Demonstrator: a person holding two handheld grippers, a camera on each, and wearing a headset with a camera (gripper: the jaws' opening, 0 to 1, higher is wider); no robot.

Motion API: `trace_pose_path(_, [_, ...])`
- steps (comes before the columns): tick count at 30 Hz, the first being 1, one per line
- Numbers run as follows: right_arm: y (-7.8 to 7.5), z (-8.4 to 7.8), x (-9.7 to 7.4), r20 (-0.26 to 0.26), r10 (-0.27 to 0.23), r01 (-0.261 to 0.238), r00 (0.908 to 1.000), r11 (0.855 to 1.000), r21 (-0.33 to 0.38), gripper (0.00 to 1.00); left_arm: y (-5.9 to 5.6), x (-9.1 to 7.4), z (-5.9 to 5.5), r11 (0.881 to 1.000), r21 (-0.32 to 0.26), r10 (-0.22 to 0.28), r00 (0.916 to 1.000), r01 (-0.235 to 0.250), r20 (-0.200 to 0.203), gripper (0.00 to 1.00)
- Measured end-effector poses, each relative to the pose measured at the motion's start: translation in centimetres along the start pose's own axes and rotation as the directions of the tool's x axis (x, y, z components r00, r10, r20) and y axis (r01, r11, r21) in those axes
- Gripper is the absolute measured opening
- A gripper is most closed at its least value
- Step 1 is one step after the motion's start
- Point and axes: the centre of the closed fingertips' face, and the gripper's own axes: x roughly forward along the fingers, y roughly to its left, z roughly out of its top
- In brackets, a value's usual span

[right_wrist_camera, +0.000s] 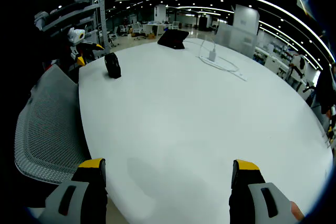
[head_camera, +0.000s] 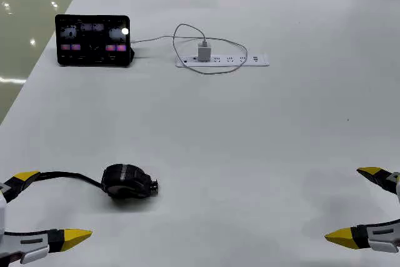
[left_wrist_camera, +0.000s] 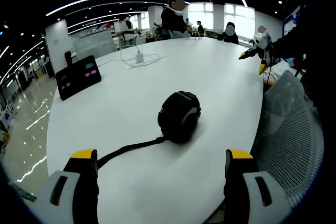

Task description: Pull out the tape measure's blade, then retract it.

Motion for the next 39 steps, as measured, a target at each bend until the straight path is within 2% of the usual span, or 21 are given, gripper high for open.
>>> trace_pose_path(9, [0.2,-0.2,0.0,-0.003,-0.006,0.006,1.0000,1.000,0.009,0.99,-0.2,0.1,-0.2,1.000,0.006,-0.011,0.9999,0.011,-0.008,0.99])
trace_pose_path(19, [0.5,-0.7,0.0,-0.020,-0.004,0.004,0.9998,1.000,0.004,0.99,0.1,0.1,-0.2,1.000,0.005,-0.019,0.9997,0.019,-0.017,0.99])
trace_pose_path(22, [0.5,-0.8,0.0,-0.021,-0.008,0.008,0.9998,1.000,0.009,0.99,0.3,0.4,-0.1,0.999,0.028,-0.016,0.9995,0.017,-0.028,0.99])
trace_pose_path(25, [0.5,-0.6,0.1,-0.018,-0.006,0.006,0.9998,1.000,0.004,0.99,0.1,0.6,-0.1,0.999,0.037,-0.031,0.9986,0.033,-0.042,0.99])
trace_pose_path(27, [0.4,-0.1,0.2,0.005,-0.003,0.003,1.0000,1.000,-0.020,0.99,0.0,0.9,-0.3,0.998,0.027,-0.053,0.9963,0.055,-0.067,0.99])
trace_pose_path(29, [0.3,0.0,0.4,-0.008,-0.004,0.004,1.0000,1.000,-0.019,0.99,-0.3,1.0,-0.4,0.997,0.026,-0.075,0.9936,0.077,-0.085,0.99])
trace_pose_path(35, [0.8,1.1,1.2,0.006,0.029,-0.029,0.9996,1.000,-0.011,0.99,-0.8,1.5,0.4,0.994,0.027,-0.107,0.9890,0.110,-0.103,0.99])
trace_pose_path(39, [1.1,2.3,1.8,0.016,0.039,-0.038,0.9991,0.999,-0.023,0.99,-1.2,2.0,1.2,0.988,0.069,-0.133,0.9852,0.141,-0.108,0.99])
